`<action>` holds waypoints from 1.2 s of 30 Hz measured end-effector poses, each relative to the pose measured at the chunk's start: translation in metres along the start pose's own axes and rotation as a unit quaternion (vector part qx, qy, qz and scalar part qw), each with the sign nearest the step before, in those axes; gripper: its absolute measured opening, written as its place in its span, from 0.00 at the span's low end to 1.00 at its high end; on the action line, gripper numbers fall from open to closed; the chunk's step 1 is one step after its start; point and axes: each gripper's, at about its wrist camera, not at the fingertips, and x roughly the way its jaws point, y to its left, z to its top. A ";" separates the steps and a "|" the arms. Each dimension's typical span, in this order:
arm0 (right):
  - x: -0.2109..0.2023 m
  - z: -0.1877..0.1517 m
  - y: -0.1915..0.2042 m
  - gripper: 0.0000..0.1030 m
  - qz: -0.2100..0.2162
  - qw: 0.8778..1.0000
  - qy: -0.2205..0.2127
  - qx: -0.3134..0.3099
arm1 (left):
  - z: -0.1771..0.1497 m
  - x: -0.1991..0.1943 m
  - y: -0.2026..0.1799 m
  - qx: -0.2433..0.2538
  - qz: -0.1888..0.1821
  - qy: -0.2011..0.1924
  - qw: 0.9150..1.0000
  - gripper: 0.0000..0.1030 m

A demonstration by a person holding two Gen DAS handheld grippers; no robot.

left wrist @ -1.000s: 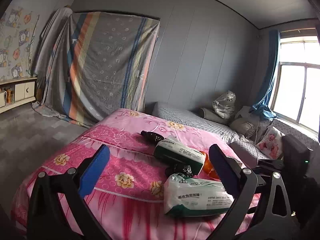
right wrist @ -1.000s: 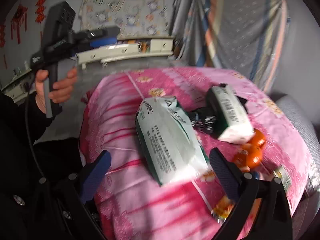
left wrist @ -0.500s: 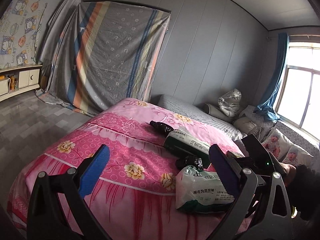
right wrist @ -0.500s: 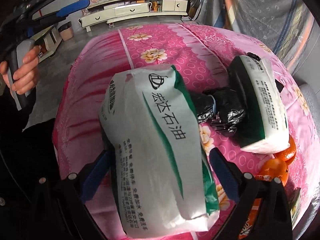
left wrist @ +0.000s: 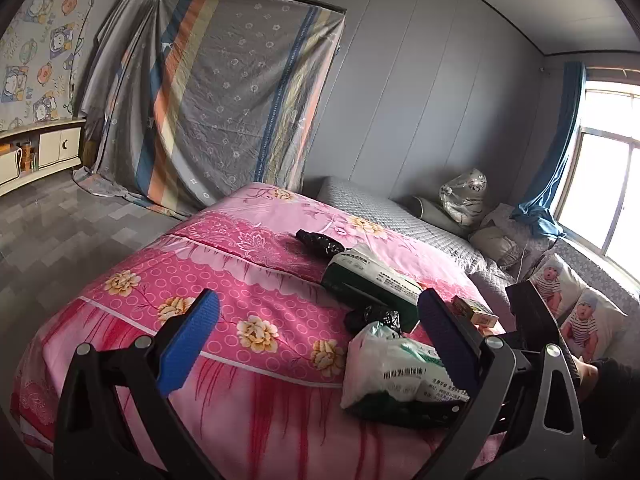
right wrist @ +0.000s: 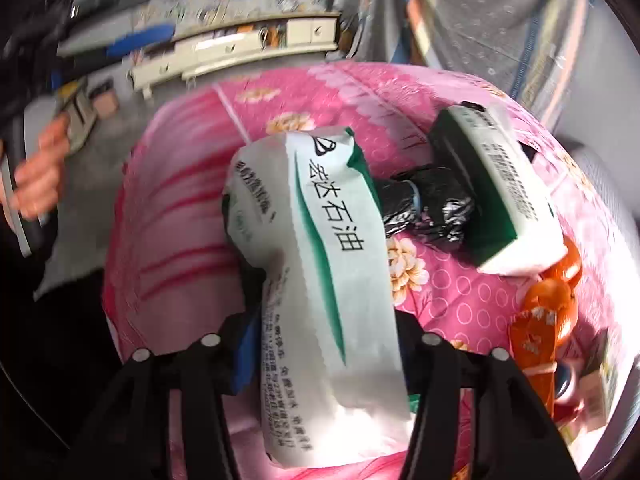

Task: Collect trash
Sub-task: 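Move the right gripper back to the bed and grasp the white tissue pack, then lift the tissue pack with the right gripper while the left gripper grasps the pink cream box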

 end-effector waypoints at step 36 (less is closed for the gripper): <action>-0.288 -0.300 -0.078 0.44 -0.066 0.817 -0.382 0.427 | -0.092 0.196 -0.304 0.296 -0.201 0.309 0.881 0.69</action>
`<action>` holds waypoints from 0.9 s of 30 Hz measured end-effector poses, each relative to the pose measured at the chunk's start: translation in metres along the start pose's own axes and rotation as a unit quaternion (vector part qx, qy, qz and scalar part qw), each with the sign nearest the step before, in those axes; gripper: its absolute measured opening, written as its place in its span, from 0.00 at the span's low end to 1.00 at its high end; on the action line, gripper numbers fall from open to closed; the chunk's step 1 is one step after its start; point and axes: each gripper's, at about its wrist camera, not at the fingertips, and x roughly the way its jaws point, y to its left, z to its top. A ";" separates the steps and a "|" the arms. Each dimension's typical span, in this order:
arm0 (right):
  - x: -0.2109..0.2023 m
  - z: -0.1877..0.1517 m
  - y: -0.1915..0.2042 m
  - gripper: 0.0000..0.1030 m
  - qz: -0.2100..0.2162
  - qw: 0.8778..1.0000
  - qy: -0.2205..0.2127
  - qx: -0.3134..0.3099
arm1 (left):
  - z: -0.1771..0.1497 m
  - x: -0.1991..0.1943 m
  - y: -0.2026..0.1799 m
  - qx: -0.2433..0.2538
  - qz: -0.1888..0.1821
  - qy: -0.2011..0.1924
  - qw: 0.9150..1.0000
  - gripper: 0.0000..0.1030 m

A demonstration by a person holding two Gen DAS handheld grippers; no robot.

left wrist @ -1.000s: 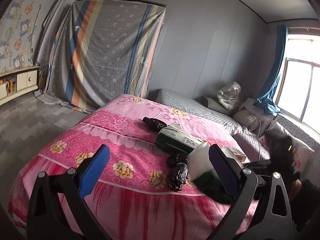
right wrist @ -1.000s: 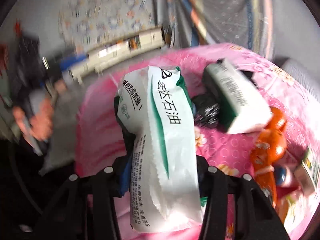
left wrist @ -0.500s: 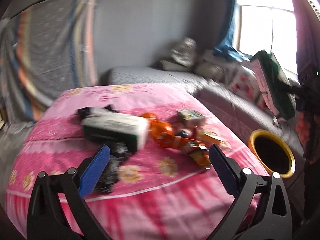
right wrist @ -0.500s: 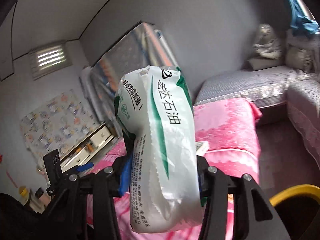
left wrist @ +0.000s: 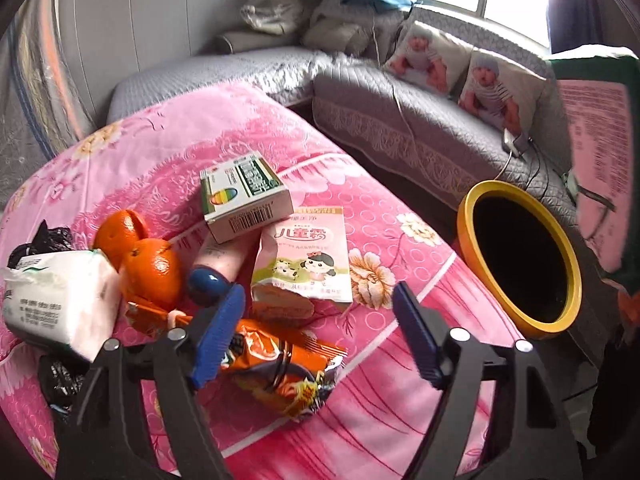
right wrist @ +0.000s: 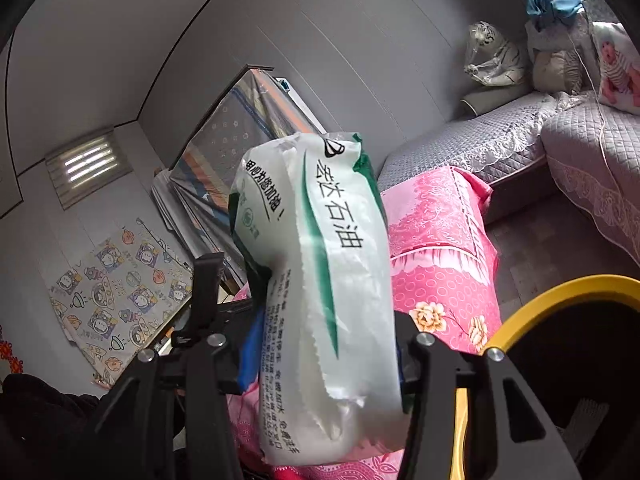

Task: Collect trash
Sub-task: 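Lift the tissue pack with the right gripper while the left gripper grasps the pink cream box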

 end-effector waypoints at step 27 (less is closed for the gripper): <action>-0.012 -0.012 -0.014 0.45 0.004 0.999 -0.012 0.035 | 0.019 0.054 -0.002 0.024 0.043 0.058 0.997 0.50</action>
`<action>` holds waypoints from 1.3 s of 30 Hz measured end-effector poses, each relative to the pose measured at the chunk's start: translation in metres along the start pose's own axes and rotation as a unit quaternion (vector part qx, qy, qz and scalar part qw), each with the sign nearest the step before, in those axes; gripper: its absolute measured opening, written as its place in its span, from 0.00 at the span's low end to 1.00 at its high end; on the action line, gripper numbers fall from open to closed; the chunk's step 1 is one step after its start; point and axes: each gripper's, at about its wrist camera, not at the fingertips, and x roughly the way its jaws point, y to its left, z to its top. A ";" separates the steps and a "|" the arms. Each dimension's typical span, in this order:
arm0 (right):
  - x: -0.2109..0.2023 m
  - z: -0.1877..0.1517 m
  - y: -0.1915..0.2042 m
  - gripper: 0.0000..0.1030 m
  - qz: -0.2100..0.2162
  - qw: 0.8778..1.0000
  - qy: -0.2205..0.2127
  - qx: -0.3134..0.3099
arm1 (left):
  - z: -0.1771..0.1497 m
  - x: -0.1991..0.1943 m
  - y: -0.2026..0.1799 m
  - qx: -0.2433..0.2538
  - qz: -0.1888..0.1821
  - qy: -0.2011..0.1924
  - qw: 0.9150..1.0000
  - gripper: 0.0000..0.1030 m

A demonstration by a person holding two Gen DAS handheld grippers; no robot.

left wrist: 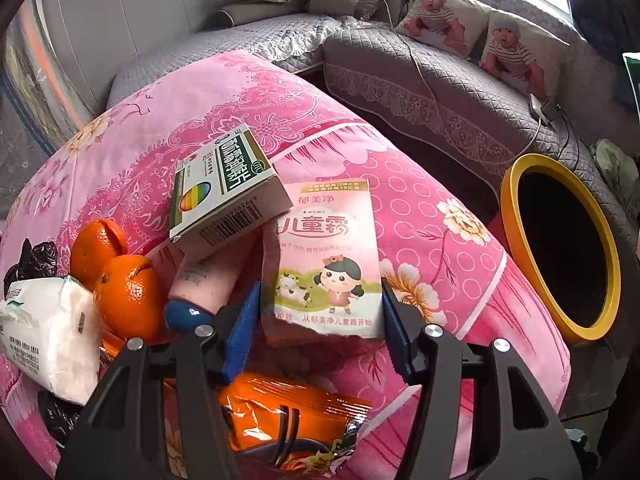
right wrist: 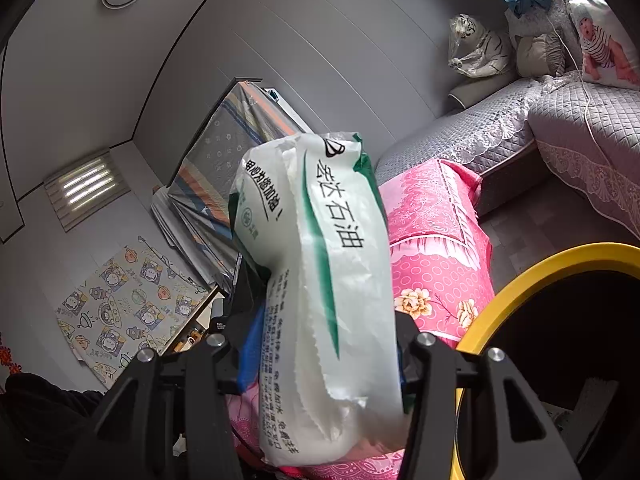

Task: Collect trash
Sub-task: 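Lift the tissue pack with the right gripper while the left gripper grasps the pink cream box, then drop the tissue pack and pink box into the yellow bin, opening both grippers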

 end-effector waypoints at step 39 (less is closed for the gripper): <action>-0.013 0.013 -0.017 0.45 -0.218 0.975 -0.034 0.009 | -0.059 -0.151 -0.010 -0.038 -0.122 -0.187 0.974 0.44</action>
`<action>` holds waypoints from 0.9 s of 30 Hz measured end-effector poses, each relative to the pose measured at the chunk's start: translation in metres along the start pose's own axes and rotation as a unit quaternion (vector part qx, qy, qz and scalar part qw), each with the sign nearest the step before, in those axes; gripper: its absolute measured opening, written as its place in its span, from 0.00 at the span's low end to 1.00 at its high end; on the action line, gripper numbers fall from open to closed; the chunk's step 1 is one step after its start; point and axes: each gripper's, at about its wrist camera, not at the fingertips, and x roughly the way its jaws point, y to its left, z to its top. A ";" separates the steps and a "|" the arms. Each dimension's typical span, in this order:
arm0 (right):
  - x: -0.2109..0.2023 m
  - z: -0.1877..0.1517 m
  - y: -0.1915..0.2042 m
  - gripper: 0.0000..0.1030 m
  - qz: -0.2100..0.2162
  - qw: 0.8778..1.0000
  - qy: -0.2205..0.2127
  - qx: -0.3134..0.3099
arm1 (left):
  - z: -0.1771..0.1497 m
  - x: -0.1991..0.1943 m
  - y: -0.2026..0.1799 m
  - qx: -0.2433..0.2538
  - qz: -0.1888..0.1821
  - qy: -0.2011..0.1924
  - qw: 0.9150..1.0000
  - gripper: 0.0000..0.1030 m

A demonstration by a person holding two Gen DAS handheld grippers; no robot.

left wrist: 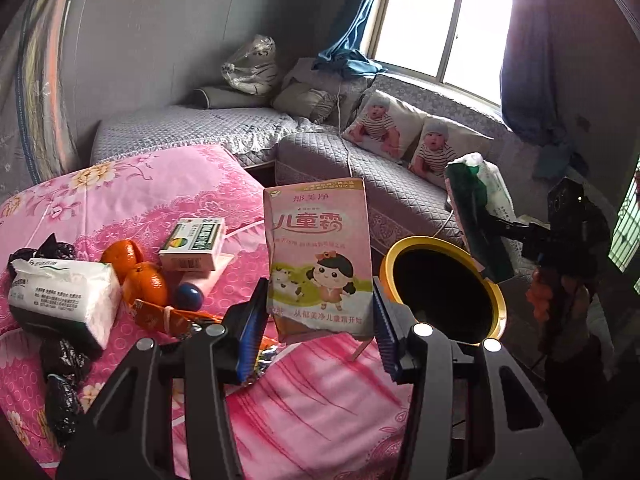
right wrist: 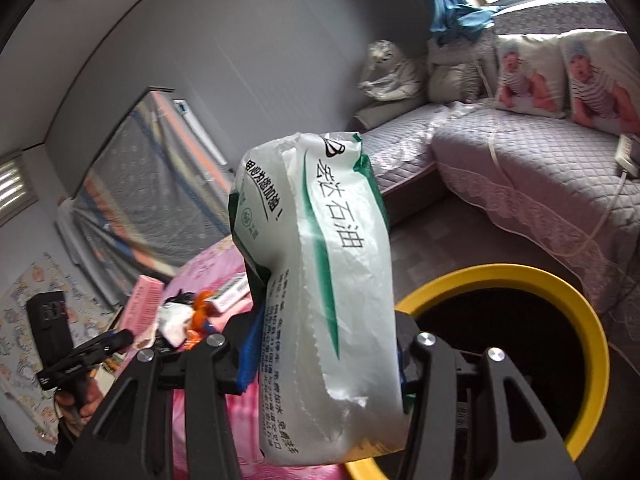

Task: Collect trash
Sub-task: 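Drop the tissue pack and pink box into the yellow bin, opening both grippers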

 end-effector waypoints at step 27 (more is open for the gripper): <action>-0.033 -0.038 -0.116 0.68 -0.228 0.970 -0.039 0.068 | 0.015 0.177 -0.141 0.083 -0.108 0.114 0.984 0.46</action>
